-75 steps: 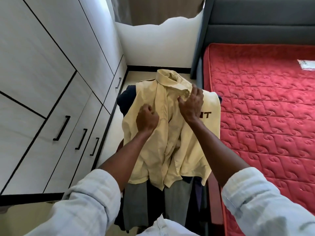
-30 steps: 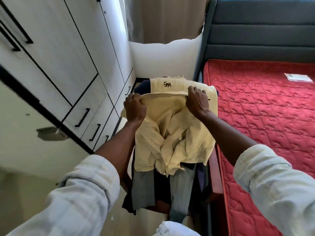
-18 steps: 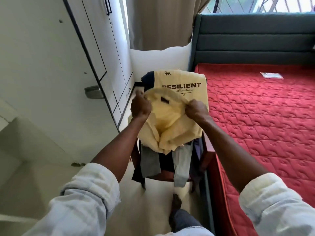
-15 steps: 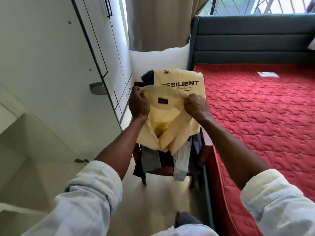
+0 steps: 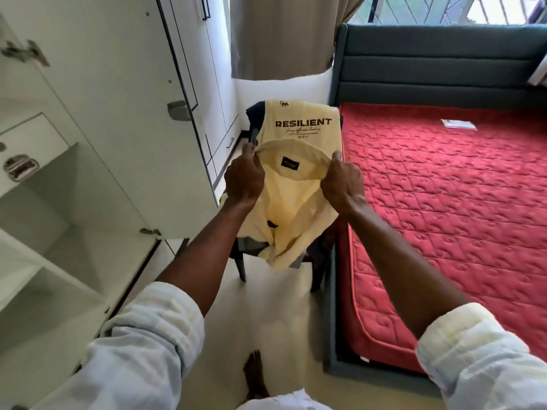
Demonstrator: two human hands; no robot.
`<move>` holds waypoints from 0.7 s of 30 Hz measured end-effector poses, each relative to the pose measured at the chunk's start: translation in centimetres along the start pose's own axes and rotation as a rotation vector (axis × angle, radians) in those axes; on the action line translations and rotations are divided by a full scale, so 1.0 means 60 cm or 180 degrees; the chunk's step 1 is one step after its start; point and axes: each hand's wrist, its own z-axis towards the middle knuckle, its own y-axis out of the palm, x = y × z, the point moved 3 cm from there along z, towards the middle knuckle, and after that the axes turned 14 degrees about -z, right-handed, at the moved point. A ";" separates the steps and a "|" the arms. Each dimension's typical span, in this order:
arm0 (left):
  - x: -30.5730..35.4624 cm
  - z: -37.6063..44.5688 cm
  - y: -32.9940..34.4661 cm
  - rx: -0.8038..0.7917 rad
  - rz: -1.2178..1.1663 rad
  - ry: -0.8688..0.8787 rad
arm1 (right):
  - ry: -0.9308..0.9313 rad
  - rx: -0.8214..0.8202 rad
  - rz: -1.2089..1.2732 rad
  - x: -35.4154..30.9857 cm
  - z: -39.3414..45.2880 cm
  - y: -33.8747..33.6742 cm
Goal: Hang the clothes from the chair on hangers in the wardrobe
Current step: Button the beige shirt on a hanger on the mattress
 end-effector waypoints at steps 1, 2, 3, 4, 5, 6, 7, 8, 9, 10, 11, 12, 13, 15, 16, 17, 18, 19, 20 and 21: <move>0.006 -0.029 0.003 -0.0295 0.0303 -0.0077 | -0.0035 -0.0197 -0.0109 0.018 -0.028 -0.001; 0.012 -0.055 0.004 -0.0515 0.0583 -0.0148 | -0.0007 -0.0301 -0.0156 0.034 -0.052 -0.003; 0.020 -0.087 0.000 -0.0591 0.0731 -0.0185 | 0.0053 -0.0307 -0.0127 0.049 -0.082 -0.015; 0.030 -0.118 -0.009 -0.0466 0.0685 -0.0178 | 0.0125 -0.0226 -0.0041 0.062 -0.110 -0.026; 0.047 -0.148 -0.023 -0.0239 0.0476 -0.0213 | 0.0222 -0.0089 0.0075 0.071 -0.138 -0.041; 0.062 -0.172 -0.035 -0.0004 0.0257 -0.0327 | 0.0322 0.0000 0.0169 0.078 -0.160 -0.052; 0.077 -0.187 -0.047 0.0144 0.0069 -0.0508 | 0.0434 -0.0103 0.0262 0.081 -0.176 -0.062; 0.087 -0.199 -0.055 0.0146 -0.0060 -0.0802 | 0.0539 -0.0390 0.0416 0.087 -0.192 -0.065; 0.095 -0.206 -0.061 0.0027 -0.0137 -0.1169 | 0.0630 -0.0821 0.0742 0.091 -0.205 -0.067; 0.102 -0.215 -0.066 -0.0198 -0.0293 -0.1501 | 0.0716 -0.1285 0.1272 0.096 -0.218 -0.064; 0.111 -0.224 -0.071 -0.0452 -0.0551 -0.1725 | 0.0895 -0.1674 0.1862 0.100 -0.231 -0.065; 0.120 -0.231 -0.075 -0.0625 -0.0818 -0.1861 | 0.1141 -0.1965 0.2395 0.105 -0.243 -0.068; 0.124 -0.240 -0.081 -0.0744 -0.1015 -0.1956 | 0.1369 -0.2152 0.2840 0.112 -0.259 -0.072; 0.132 -0.260 -0.095 -0.1016 -0.1302 -0.2009 | 0.1721 -0.2304 0.3480 0.124 -0.287 -0.078; 0.135 -0.269 -0.101 -0.1209 -0.1350 -0.1983 | 0.1866 -0.2290 0.3693 0.129 -0.300 -0.079; 0.141 -0.278 -0.107 -0.1411 -0.1333 -0.1906 | 0.1976 -0.2199 0.3801 0.133 -0.311 -0.080; 0.143 -0.288 -0.111 -0.1606 -0.1245 -0.1836 | 0.2036 -0.1994 0.3752 0.138 -0.323 -0.080; 0.144 -0.300 -0.113 -0.1746 -0.1162 -0.1789 | 0.2047 -0.1723 0.3595 0.142 -0.336 -0.085; 0.149 -0.314 -0.115 -0.1806 -0.1093 -0.1717 | 0.2055 -0.1456 0.3434 0.146 -0.350 -0.090; 0.154 -0.330 -0.116 -0.1801 -0.0974 -0.1625 | 0.2061 -0.1254 0.3238 0.151 -0.369 -0.098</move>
